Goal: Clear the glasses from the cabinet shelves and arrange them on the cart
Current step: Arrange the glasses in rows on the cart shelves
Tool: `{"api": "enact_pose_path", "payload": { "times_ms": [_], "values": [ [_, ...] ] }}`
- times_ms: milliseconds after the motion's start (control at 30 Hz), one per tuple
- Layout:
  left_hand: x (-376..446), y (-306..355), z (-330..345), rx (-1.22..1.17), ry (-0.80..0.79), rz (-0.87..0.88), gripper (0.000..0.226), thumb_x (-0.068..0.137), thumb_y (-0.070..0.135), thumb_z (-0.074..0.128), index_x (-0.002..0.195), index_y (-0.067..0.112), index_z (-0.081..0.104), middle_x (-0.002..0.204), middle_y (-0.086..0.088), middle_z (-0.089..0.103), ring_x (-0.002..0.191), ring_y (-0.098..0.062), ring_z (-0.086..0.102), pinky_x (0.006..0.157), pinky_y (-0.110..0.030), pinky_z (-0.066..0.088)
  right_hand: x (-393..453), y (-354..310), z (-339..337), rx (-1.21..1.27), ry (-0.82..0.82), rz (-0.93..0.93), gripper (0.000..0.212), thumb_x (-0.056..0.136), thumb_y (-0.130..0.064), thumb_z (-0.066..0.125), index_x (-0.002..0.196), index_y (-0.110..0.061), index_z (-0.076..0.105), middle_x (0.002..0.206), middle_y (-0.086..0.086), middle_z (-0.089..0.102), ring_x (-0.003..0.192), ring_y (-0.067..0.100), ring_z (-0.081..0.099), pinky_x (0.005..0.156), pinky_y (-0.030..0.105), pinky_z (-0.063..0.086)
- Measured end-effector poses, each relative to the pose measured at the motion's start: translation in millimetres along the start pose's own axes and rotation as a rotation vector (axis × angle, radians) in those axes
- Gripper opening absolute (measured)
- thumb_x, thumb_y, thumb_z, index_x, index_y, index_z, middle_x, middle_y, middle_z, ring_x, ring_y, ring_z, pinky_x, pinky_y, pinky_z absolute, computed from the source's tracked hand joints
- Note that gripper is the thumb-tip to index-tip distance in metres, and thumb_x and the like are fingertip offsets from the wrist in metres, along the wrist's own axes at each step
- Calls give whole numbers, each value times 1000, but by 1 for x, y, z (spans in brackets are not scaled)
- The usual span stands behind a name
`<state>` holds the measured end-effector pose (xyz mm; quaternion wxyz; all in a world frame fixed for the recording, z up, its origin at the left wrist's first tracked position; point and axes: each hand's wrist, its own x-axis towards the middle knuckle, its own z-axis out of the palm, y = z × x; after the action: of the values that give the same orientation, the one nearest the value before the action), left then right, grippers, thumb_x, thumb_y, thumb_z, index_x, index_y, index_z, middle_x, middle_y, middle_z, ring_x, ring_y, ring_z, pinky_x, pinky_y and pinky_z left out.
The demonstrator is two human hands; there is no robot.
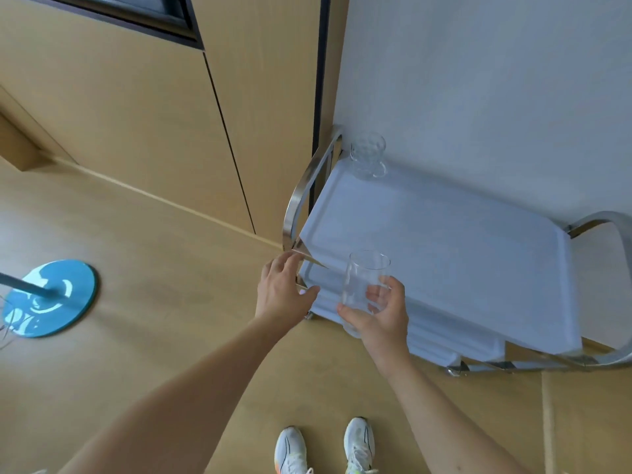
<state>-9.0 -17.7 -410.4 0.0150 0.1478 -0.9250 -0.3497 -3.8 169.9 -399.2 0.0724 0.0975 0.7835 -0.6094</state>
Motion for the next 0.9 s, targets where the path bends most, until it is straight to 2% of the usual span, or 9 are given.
{"api": "enact_pose_path", "payload": {
  "times_ms": [300, 433, 567, 700, 900],
  "values": [
    [-58, -74, 91, 115, -104, -149, 71, 84, 41, 74, 147, 26, 44, 157, -2, 36, 144, -25, 26, 116, -43, 31, -2, 108, 1, -67, -133, 78, 88, 60, -25, 98, 129, -29, 45, 121, -7, 60, 117, 9, 59, 99, 27, 47],
    [-73, -101, 144, 157, -127, -160, 72, 84, 43, 73, 147, 26, 43, 158, -3, 35, 145, -25, 24, 116, -43, 30, 9, 166, 2, -65, -167, 83, 90, 59, -25, 98, 131, -27, 45, 122, -4, 60, 117, 9, 59, 98, 22, 44],
    [-65, -121, 193, 177, -116, -118, 73, 85, 44, 73, 148, 25, 42, 158, -3, 35, 146, -25, 24, 116, -44, 31, 38, 215, 8, -84, -162, 42, 90, 59, -28, 98, 130, -27, 44, 120, -5, 60, 116, 10, 59, 96, 22, 45],
    [-43, -144, 231, 261, -119, -26, 71, 85, 45, 71, 146, 26, 42, 158, -3, 33, 147, -25, 21, 113, -45, 32, 74, 250, 18, -70, -139, -24, 91, 58, -28, 98, 131, -26, 45, 118, -6, 59, 112, 7, 59, 100, 30, 48],
    [15, -162, 272, 253, -18, 106, 70, 83, 44, 72, 144, 23, 45, 154, -4, 39, 145, -29, 27, 112, -48, 35, 134, 277, 37, -27, -84, -161, 86, 57, -32, 97, 125, -35, 45, 115, -11, 59, 110, 3, 59, 97, 26, 49]
  ]
}}
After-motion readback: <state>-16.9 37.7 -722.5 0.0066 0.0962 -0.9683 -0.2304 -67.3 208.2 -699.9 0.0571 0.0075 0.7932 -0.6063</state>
